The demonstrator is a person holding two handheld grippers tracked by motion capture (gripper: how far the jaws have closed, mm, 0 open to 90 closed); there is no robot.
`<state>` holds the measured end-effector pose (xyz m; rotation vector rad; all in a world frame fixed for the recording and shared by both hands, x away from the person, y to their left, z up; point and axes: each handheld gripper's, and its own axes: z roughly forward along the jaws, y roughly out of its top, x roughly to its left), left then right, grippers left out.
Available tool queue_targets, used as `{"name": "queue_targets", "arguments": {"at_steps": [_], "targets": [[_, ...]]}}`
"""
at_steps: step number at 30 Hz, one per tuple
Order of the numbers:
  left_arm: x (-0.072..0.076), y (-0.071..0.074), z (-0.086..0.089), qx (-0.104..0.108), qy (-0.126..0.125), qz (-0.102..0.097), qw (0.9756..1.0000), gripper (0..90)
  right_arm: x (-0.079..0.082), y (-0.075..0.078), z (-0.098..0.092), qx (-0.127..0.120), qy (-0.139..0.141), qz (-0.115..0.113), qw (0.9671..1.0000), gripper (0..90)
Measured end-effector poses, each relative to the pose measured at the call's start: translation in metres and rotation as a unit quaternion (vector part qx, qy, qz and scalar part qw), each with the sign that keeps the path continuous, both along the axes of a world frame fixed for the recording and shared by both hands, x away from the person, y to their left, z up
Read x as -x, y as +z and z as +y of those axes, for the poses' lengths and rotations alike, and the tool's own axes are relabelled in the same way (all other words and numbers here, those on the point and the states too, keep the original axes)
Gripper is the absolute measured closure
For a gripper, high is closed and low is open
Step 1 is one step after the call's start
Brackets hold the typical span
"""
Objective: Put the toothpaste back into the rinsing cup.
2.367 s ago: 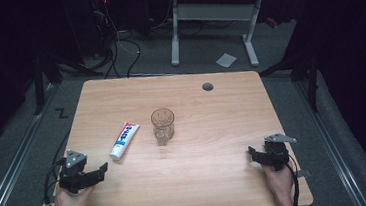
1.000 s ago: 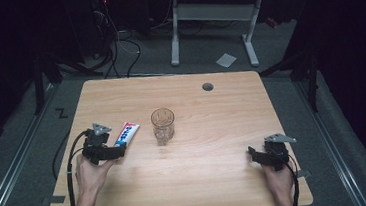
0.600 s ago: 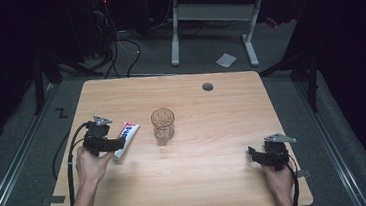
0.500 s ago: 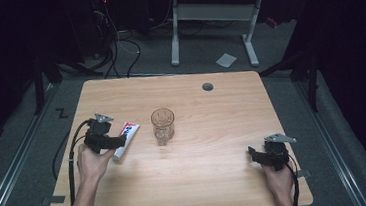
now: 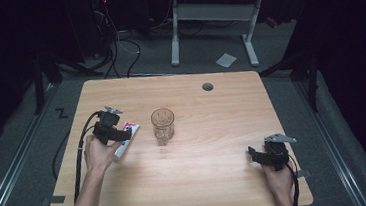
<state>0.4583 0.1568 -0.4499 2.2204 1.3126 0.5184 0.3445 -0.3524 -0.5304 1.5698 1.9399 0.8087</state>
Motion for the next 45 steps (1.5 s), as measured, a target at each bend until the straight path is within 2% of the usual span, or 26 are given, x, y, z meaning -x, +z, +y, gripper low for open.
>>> {"name": "queue_targets", "arguments": {"at_steps": [6, 11, 19, 24, 30, 33, 39, 45], "targets": [[-0.009, -0.002, -0.006, -0.004, 0.003, 0.009, 0.9999, 29.1, 0.000, 0.000, 0.000, 0.000, 0.000, 0.000, 1.0000, 27.9], [-0.015, -0.013, -0.009, -0.020, 0.008, 0.028, 0.9994, 27.3, 0.000, 0.000, 0.000, 0.001, 0.002, -0.001, 1.0000, 27.9], [-0.023, -0.024, -0.011, -0.030, 0.011, 0.045, 0.9984, 27.9, 0.000, 0.000, 0.000, 0.000, 0.001, 0.000, 1.0000, 27.9], [-0.027, -0.031, -0.015, -0.021, 0.010, 0.057, 0.9981, 29.0, 0.000, 0.000, 0.000, 0.000, 0.001, 0.000, 1.0000, 27.9], [-0.033, -0.042, -0.018, -0.024, 0.012, 0.075, 0.9968, 31.8, 0.000, 0.000, 0.000, 0.000, 0.001, 0.000, 1.0000, 27.9], [-0.033, -0.043, -0.018, -0.033, 0.011, 0.073, 0.9967, 34.3, 0.000, 0.000, 0.000, 0.000, 0.001, 0.000, 1.0000, 27.9], [-0.036, -0.045, -0.014, -0.027, 0.016, 0.082, 0.9962, 38.0, 0.000, 0.000, 0.000, -0.001, 0.000, 0.000, 1.0000, 27.9], [-0.038, -0.049, -0.016, -0.037, 0.021, 0.089, 0.9951, 38.7, 0.000, 0.000, 0.000, 0.001, 0.002, -0.001, 1.0000, 27.9]]}}
